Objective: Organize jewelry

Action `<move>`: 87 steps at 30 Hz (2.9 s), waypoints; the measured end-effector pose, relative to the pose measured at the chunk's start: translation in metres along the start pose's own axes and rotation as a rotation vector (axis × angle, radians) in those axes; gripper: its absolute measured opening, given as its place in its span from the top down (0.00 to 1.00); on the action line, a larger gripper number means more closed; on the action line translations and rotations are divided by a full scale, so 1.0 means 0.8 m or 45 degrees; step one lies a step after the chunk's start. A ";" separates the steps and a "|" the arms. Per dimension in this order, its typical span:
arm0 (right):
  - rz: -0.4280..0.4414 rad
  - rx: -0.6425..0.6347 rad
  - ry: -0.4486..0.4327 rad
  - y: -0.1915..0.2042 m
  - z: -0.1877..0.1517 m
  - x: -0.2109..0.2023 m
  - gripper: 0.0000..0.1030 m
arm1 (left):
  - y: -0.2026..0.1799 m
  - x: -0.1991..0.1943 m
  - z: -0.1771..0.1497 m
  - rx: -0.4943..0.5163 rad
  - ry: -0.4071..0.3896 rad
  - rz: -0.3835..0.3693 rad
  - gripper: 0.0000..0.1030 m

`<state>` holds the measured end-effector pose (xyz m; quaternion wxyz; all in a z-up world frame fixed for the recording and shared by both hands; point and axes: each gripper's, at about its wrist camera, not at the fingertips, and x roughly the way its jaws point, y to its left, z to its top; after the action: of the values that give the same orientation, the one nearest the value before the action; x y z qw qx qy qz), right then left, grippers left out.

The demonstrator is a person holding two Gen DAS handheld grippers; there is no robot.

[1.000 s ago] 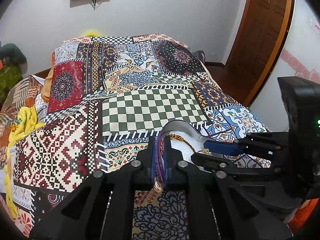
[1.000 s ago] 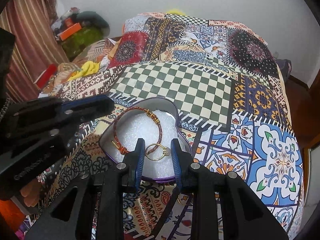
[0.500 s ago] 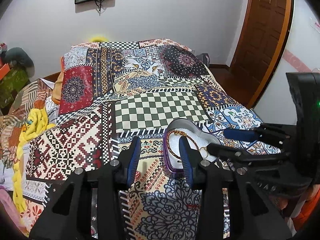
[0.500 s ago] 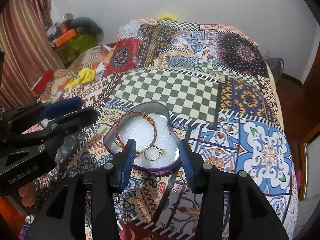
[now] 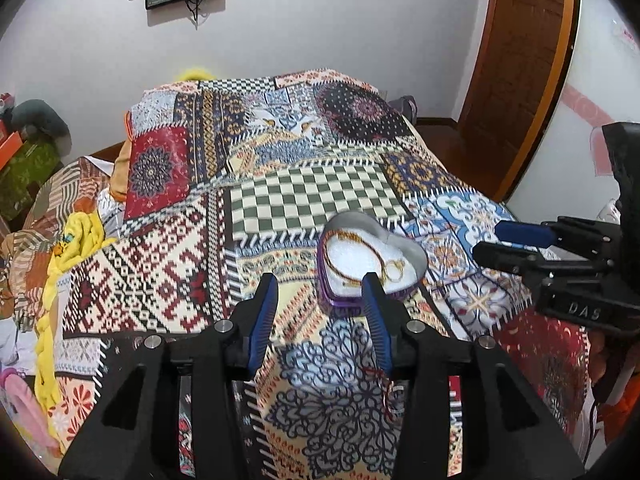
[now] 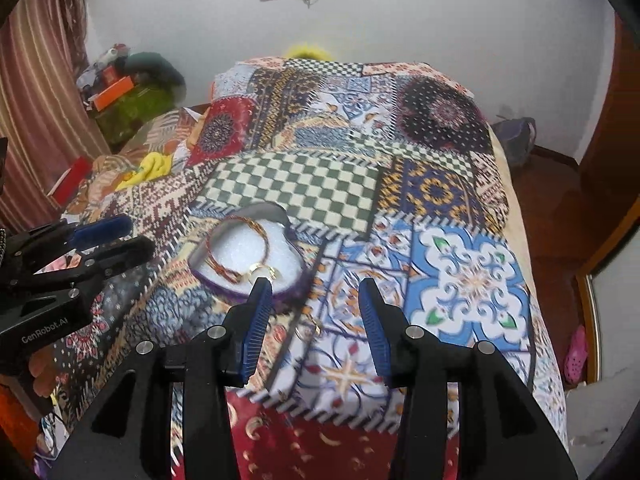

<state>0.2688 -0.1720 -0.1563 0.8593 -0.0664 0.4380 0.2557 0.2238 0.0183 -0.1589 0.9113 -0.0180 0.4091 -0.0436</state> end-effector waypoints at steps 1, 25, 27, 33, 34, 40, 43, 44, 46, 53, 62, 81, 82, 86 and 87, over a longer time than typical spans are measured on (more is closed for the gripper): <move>-0.006 0.008 0.013 -0.002 -0.005 0.001 0.60 | -0.001 0.001 -0.004 0.001 0.013 -0.002 0.59; 0.111 0.012 0.144 0.041 -0.074 0.010 0.60 | -0.017 0.013 -0.079 -0.037 0.180 -0.113 0.63; 0.111 0.010 0.146 0.042 -0.074 0.013 0.60 | -0.019 0.014 -0.080 -0.024 0.179 -0.114 0.69; 0.110 -0.028 0.130 0.051 -0.073 0.018 0.60 | -0.014 0.024 -0.078 -0.055 0.189 -0.166 0.83; 0.113 -0.035 0.127 0.053 -0.072 0.019 0.60 | -0.013 0.026 -0.078 -0.064 0.191 -0.181 0.85; 0.146 -0.064 0.131 0.063 -0.073 0.027 0.60 | -0.010 0.030 -0.081 -0.087 0.195 -0.205 0.99; 0.150 -0.096 0.122 0.069 -0.072 0.027 0.68 | -0.010 0.028 -0.082 -0.085 0.185 -0.200 1.00; 0.151 -0.105 0.121 0.070 -0.072 0.027 0.70 | -0.010 0.026 -0.082 -0.083 0.181 -0.198 1.00; 0.149 -0.124 0.118 0.073 -0.070 0.029 0.75 | -0.011 0.023 -0.082 -0.070 0.167 -0.175 1.00; 0.158 -0.125 0.106 0.073 -0.069 0.030 0.91 | -0.005 -0.001 -0.071 -0.068 0.087 -0.145 1.00; 0.138 -0.094 0.046 0.066 -0.062 0.010 0.91 | -0.003 -0.036 -0.051 -0.053 -0.015 -0.124 1.00; 0.078 -0.046 -0.131 0.041 -0.025 -0.034 0.91 | -0.007 -0.070 -0.005 -0.019 -0.175 -0.102 1.00; 0.077 -0.043 -0.143 0.040 -0.021 -0.035 0.91 | -0.008 -0.070 -0.002 -0.014 -0.181 -0.102 1.00; 0.079 -0.039 -0.176 0.037 -0.010 -0.037 0.91 | -0.012 -0.066 0.011 -0.002 -0.205 -0.108 1.00; 0.077 -0.040 -0.183 0.037 -0.008 -0.038 0.91 | -0.013 -0.065 0.014 0.000 -0.211 -0.112 1.00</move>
<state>0.2349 -0.1599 -0.1330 0.8793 -0.0480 0.3730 0.2923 0.1972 0.0130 -0.1116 0.9391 -0.0396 0.3313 -0.0819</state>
